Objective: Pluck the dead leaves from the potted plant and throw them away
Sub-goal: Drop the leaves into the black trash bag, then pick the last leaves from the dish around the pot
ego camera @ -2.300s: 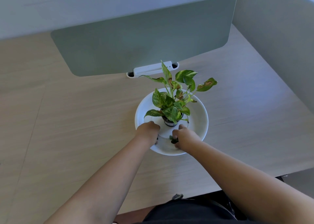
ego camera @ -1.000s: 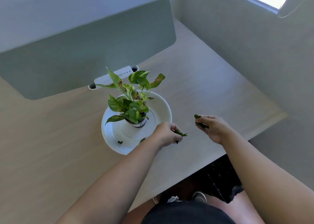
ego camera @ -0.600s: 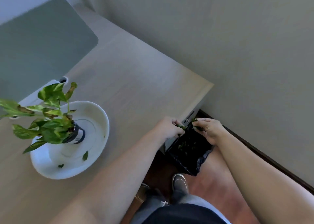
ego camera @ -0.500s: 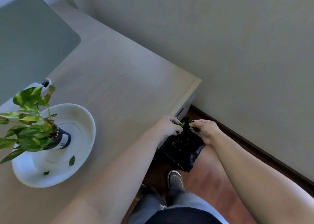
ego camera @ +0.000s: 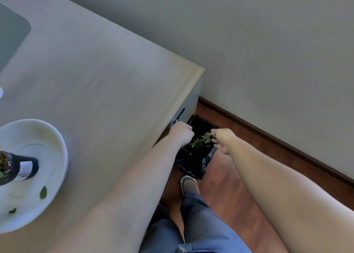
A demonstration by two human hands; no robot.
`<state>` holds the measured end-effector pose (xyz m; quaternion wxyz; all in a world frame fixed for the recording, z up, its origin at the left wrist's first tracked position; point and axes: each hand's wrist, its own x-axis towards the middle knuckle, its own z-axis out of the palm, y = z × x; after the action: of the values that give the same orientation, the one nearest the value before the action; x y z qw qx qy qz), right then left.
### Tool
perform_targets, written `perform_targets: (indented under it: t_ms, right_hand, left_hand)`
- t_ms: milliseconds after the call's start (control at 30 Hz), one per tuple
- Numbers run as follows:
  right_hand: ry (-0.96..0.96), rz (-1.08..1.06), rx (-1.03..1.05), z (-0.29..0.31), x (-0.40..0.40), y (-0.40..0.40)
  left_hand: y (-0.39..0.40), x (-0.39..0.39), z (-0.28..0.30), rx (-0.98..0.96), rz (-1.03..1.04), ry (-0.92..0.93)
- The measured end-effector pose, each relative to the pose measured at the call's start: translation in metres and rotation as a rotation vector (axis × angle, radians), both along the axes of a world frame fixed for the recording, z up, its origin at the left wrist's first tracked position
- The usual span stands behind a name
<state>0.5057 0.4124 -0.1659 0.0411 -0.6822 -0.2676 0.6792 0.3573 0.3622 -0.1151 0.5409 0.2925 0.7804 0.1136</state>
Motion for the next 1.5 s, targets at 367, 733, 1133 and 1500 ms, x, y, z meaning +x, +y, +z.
perform_targets:
  t_ms: [367, 733, 1133, 1500]
  right_hand:
    - [0.116, -0.005, 0.057, 0.032, -0.027, -0.006]
    - [0.275, 0.431, 0.52, 0.112, -0.157, -0.064]
    - [0.277, 1.225, 0.673, 0.136, -0.311, -0.187]
    - [-0.357, 1.804, 1.185, 0.124, -0.364, -0.244]
  left_hand:
    - [-0.042, -0.028, 0.035, 0.131, 0.133, -0.083]
    - [-0.154, -0.115, 0.093, 0.333, 0.522, -0.164]
    - [-0.332, -0.226, 0.104, 0.346, 0.967, 0.038]
    - [-0.385, -0.296, 0.073, -0.241, 0.251, 0.82]
